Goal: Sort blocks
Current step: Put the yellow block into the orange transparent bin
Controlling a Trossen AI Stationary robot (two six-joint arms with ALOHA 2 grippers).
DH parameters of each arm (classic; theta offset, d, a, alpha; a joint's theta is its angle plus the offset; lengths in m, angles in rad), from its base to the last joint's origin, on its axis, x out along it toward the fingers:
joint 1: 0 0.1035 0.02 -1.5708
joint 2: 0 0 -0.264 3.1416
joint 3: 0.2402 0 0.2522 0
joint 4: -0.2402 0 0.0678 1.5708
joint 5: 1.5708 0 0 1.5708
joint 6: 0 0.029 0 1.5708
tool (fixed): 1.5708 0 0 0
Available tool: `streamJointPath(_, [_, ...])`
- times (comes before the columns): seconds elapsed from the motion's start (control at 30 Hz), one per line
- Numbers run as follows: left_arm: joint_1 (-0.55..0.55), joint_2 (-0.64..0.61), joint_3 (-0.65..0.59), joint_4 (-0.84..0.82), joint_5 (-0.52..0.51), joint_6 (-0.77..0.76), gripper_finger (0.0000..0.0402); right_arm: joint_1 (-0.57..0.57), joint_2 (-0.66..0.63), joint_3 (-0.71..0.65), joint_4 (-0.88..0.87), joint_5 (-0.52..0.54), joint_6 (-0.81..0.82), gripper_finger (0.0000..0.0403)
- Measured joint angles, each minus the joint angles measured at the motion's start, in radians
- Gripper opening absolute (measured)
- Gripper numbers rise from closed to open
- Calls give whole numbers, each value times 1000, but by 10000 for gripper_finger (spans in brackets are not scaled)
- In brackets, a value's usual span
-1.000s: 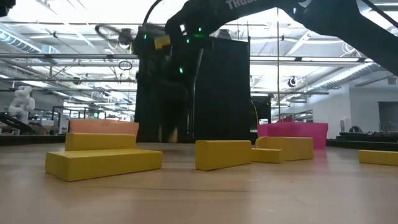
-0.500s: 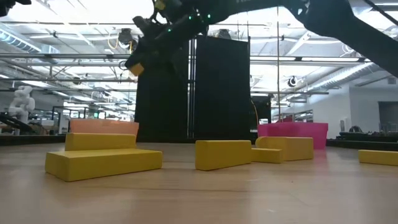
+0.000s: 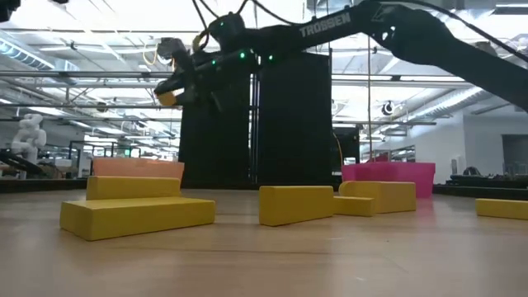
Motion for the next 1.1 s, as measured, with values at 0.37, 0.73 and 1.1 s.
streamJointPath(0.37, [180, -14, 0, -261, -430, -357, 236, -12, -34, 2, -23, -74, -80, 114])
streamJointPath(0.73, [409, -41, 0, -229, -631, -335, 152, -65, -159, 10, -205, -233, -293, 114])
streamJointPath(1.1, [719, -57, 0, 54, -495, 122, 169, -127, -298, 8, -306, -242, -427, 114])
